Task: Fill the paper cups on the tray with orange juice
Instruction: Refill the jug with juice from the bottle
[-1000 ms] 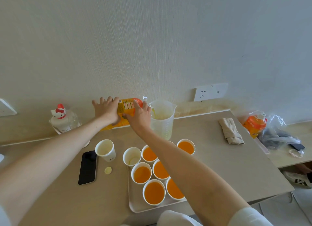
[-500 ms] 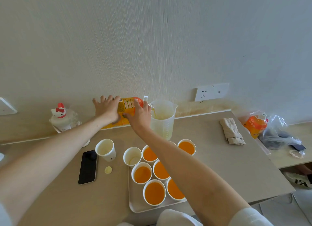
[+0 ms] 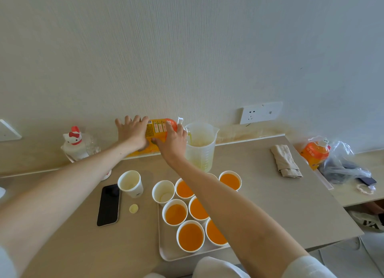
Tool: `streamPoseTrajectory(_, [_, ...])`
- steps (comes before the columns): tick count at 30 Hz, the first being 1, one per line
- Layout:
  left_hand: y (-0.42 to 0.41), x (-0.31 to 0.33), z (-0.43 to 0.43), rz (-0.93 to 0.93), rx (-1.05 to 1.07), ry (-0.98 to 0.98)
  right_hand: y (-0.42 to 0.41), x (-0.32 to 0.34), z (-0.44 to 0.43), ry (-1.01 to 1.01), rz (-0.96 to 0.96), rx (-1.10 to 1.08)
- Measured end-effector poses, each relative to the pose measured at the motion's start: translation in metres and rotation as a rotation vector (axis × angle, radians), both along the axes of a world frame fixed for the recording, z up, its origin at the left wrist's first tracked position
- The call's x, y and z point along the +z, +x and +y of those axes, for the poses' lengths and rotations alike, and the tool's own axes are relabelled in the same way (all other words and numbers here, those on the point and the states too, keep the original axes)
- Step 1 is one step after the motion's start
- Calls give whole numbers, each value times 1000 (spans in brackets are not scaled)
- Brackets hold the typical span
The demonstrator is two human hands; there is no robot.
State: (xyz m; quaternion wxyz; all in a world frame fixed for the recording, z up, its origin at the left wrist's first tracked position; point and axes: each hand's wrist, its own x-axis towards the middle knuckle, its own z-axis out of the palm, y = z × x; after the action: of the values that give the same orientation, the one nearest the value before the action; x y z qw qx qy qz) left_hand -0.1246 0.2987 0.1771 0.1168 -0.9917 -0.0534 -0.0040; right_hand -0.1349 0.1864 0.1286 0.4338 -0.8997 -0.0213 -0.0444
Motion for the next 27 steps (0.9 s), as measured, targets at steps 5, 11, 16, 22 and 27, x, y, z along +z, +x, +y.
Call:
streamPoseTrajectory(5, [0,0,0,-2,-4,6,-1,0,0,10,1,2])
streamPoseTrajectory(11, [1,1,-2,-18,-13,20,0,0,0,15,11,-3])
streamPoseTrajectory(16, [1,1,-3,-18,-9,19,0,1,-2,9,9,3])
streamPoseTrajectory(22, [0,2,-3,-15,-11,23,-1,2,-2,10,12,4])
streamPoseTrajectory(27, [0,3,-4,-12,-8,27,-1,3,-3,9,17,6])
